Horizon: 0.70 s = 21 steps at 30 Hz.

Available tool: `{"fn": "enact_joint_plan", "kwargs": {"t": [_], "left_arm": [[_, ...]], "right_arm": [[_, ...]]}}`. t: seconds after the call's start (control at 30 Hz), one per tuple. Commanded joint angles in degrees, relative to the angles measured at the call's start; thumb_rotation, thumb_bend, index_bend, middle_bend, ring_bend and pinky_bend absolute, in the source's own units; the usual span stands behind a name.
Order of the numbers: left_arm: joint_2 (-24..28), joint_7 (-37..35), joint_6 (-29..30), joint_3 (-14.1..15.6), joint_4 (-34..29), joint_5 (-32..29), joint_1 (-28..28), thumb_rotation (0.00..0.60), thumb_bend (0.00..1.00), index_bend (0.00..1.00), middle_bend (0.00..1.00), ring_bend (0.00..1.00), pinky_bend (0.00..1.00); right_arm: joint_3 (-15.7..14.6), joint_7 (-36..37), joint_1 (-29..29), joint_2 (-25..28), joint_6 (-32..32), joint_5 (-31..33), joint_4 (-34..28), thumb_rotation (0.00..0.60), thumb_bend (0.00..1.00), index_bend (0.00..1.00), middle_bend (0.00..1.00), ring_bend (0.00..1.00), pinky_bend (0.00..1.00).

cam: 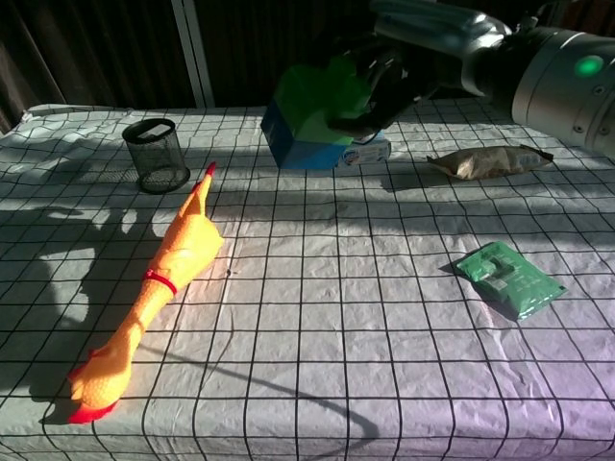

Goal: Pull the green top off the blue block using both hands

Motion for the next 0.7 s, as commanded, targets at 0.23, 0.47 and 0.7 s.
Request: {"fn": "enact_joint_plan", "kwargs": {"t": [0.23,0.47,0.7], "left_arm": [[-6.26,-30.59,-0.72,0.81,4.45,3.71,-8.45,0.600,0.27,0.00,0.00,0.00,0.08],[-10.24,-35.83,-3.24,-0.93,3.33,0.99,-11.70,0.600,0.27,0.00,0.00,0.00,0.08],[-12.82,-38.86,-5.83,-1.71,3.64,-0.56,-14.33,0.600,0.27,0.00,0.00,0.00,0.08]], "right_arm": [[6.32,8.15,0.60,0.10,-1.09,3.03,-5.87,0.600,0.31,0.89,0.65,0.43,0.35],[8.22,5.18,3.60,-2.24,-3.35,8.67,-6.82,0.600,0.31,0.89,0.65,0.43,0.35],[8.83,1.86,5.69,-4.97,-2.84,11.35,-6.59,0.600,0.31,0.89,0.65,0.43,0.35]]}}
